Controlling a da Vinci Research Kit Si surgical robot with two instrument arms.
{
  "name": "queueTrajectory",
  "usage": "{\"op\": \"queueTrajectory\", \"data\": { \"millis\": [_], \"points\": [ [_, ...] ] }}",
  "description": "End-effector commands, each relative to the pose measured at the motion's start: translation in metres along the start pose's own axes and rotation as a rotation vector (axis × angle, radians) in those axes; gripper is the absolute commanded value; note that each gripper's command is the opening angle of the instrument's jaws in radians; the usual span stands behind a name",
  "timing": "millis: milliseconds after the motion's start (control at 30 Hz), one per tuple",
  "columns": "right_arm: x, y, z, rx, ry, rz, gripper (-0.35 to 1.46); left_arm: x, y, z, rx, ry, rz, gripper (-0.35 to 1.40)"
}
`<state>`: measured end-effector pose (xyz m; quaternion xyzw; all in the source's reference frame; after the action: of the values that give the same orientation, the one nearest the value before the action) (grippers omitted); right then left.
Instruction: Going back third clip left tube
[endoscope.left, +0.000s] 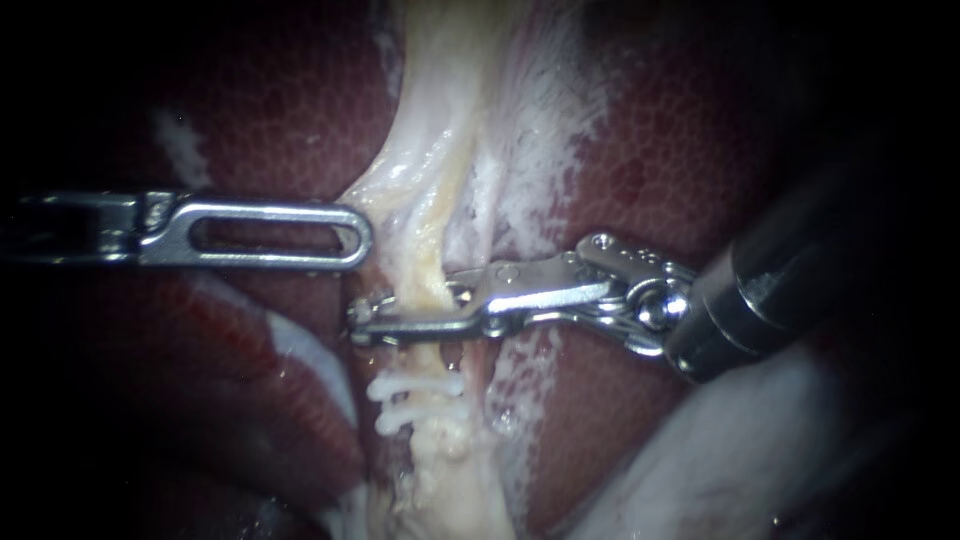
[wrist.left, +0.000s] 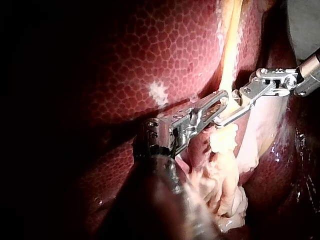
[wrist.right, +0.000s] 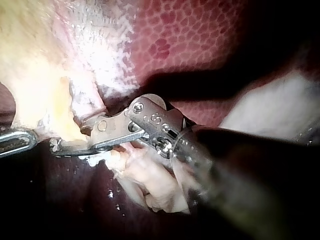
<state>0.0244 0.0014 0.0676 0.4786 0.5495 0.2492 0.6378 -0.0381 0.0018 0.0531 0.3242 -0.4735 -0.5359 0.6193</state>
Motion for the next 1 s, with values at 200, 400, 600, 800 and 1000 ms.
{"op": "queueTrajectory", "data": {
  "millis": [200,400,600,800,1000],
  "points": [
    [0.0,0.0,0.0,0.0,0.001,0.006,-0.35,0.0,0.0,0.0,0.0,0.0,0.0,-0.35],
    [0.0,0.0,0.0,-0.002,-0.001,0.018,-0.35,0.0,0.0,0.0,0.0,0.0,0.0,-0.35],
    [0.0,-0.0001,0.0,-0.001,-0.001,0.018,-0.23,0.0,0.0001,-0.0001,0.001,0.001,0.0,-0.35],
    [0.0002,-0.0001,0.0004,0.005,-0.009,-0.242,0.49,0.0,0.0001,-0.0001,0.001,0.001,0.0,-0.35],
    [0.0009,0.0003,0.0013,-0.021,0.045,-0.409,0.6,0.0,0.0001,-0.0001,0.001,0.001,0.0,-0.35]
  ]
}}
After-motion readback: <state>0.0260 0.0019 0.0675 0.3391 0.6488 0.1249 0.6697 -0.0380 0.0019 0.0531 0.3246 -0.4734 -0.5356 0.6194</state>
